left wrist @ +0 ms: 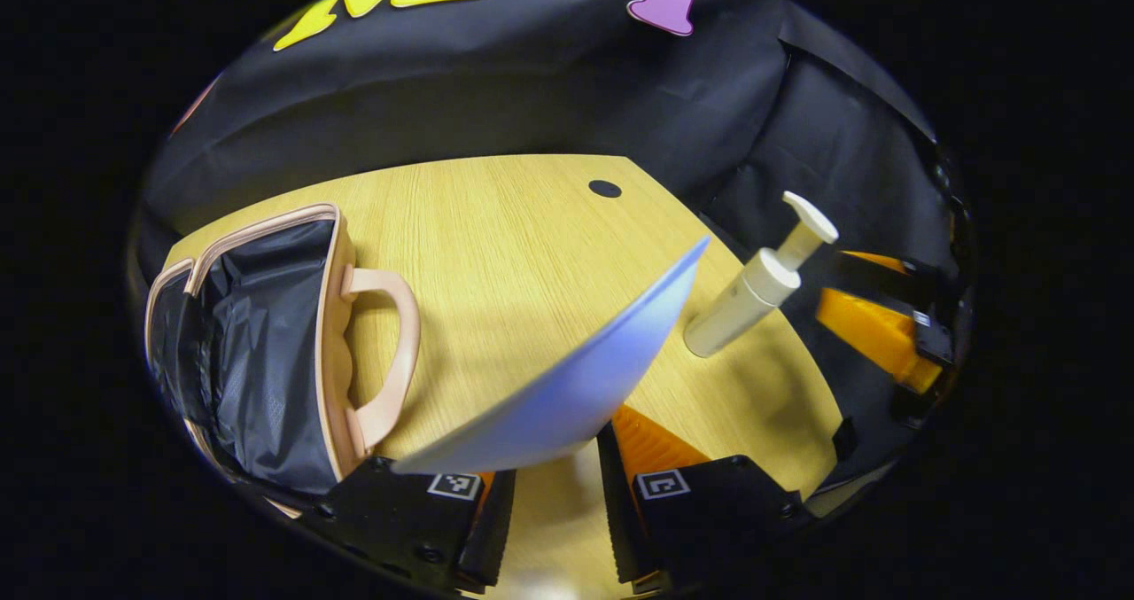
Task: First open the suitcase, pack the skin care products into it, and then close the suitcase.
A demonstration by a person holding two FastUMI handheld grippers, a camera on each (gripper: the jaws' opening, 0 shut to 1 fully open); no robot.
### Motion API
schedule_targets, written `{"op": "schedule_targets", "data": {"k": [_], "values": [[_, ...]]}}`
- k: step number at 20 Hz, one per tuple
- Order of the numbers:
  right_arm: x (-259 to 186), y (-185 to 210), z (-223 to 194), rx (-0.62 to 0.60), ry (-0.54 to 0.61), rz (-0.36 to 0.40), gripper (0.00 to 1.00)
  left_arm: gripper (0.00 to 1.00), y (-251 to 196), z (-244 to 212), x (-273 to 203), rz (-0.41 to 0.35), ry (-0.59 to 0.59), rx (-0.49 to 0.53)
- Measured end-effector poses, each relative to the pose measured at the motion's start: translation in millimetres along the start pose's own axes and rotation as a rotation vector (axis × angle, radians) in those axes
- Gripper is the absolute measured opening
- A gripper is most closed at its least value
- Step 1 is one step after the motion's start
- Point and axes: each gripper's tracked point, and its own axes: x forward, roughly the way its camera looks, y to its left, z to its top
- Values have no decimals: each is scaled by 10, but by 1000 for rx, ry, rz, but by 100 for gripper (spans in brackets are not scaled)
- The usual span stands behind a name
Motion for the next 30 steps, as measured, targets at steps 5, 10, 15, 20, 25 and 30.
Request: {"op": "schedule_targets", "data": {"k": [5,10,15,20,25,30], "values": [[492,91,-86,20,31,-33,79,49,-110,-65,-578,3,-55,-37],[616,90,-147,122,35,-75,56,49,101,-209,-1130,48,-90,-91],[381,181,-158,130,69,-134,48,49,825,-133,-1491,161,-127,-130],[-96,665,10,184,84,-97,46,49,1778,-102,-1474,281,-154,-191],[-322,1174,238,105,62,-37,47,49,2534,-50,-1168,384,-58,-203],[-444,1475,303,73,65,-18,47,49,2859,-365,-784,419,96,-223]]}}
